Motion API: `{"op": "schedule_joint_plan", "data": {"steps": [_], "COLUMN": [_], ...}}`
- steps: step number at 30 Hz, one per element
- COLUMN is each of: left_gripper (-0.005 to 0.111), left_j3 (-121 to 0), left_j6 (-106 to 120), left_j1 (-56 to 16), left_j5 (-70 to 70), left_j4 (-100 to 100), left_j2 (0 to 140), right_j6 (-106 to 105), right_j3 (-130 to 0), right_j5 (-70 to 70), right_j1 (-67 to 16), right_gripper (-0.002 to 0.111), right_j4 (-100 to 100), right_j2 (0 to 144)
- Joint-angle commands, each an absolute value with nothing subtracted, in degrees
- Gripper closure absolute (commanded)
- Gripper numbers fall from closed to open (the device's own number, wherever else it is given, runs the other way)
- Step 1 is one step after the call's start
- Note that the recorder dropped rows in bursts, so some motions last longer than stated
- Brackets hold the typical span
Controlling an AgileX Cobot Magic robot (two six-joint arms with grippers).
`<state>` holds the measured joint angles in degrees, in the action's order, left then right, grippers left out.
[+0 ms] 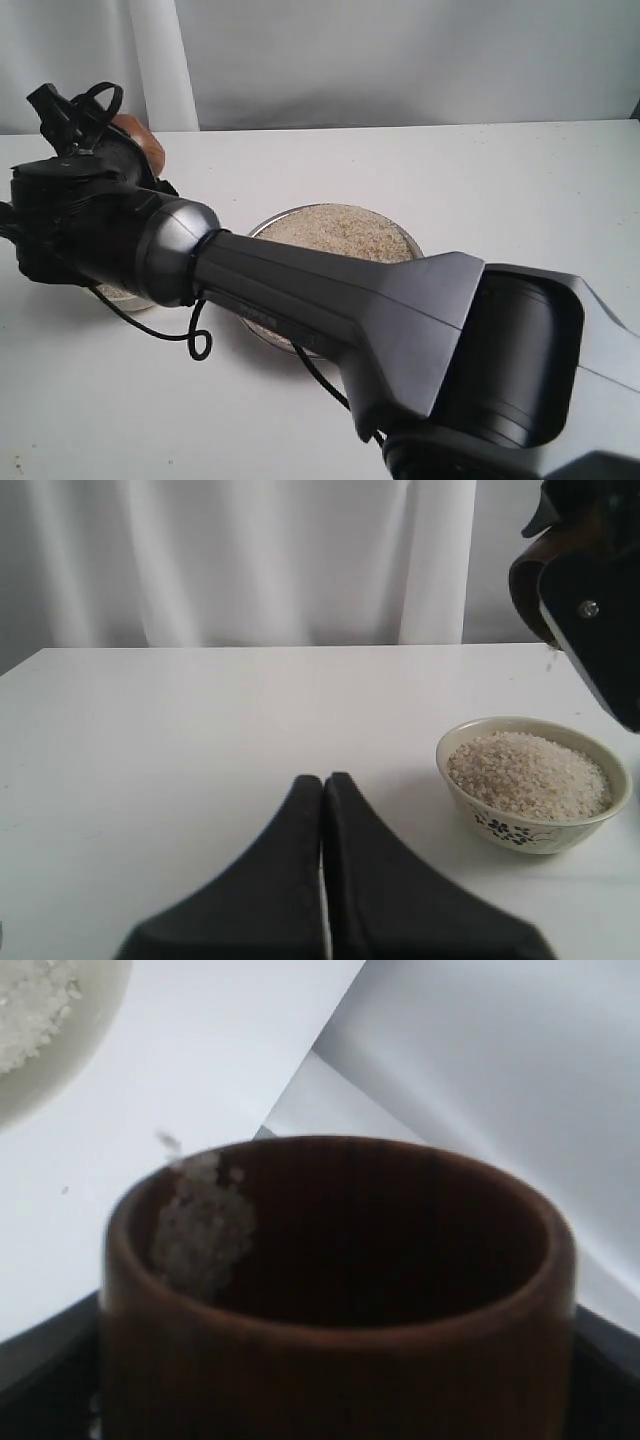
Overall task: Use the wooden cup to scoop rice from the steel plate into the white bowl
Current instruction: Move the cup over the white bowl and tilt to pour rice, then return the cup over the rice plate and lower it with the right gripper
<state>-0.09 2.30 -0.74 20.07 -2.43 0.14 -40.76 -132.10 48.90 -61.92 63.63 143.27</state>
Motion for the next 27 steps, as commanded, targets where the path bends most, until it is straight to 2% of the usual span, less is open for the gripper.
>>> {"op": "schedule_joint_plan", "data": {"steps": [1, 4, 8, 16, 27], "left_gripper": [0.107, 0.107, 0.107, 0.107, 0.107], "left_j3": [0.0, 0.0, 0.0, 0.0, 0.0], "left_j6": [2.1, 2.1, 2.1, 2.1, 2.1], "left_j1": [-0.9, -0.9, -0.9, -0.9, -0.9], "left_j5": [19.7, 19.7, 19.7, 19.7, 19.7], "left_j4": [-2.4, -2.4, -2.4, -2.4, -2.4], "left_j2": [0.0, 0.0, 0.0, 0.0, 0.0], "right_j6": [-41.6, -38.6, -35.7, -34.3, -27.7], "right_j3": [-132.4, -132.4, -132.4, -132.4, -130.5], "right_j5": [49.5, 49.4, 51.5, 66.4, 70.0], "right_j1": [-62.2, -62.2, -61.1, -54.8, -46.1], "right_gripper": [0.108, 0.108, 0.108, 0.108, 0.108], "right_j4": [63.9, 61.9, 48.2, 22.0, 19.2], "right_j2": [143.0, 142.2, 138.9, 130.0, 127.1]}}
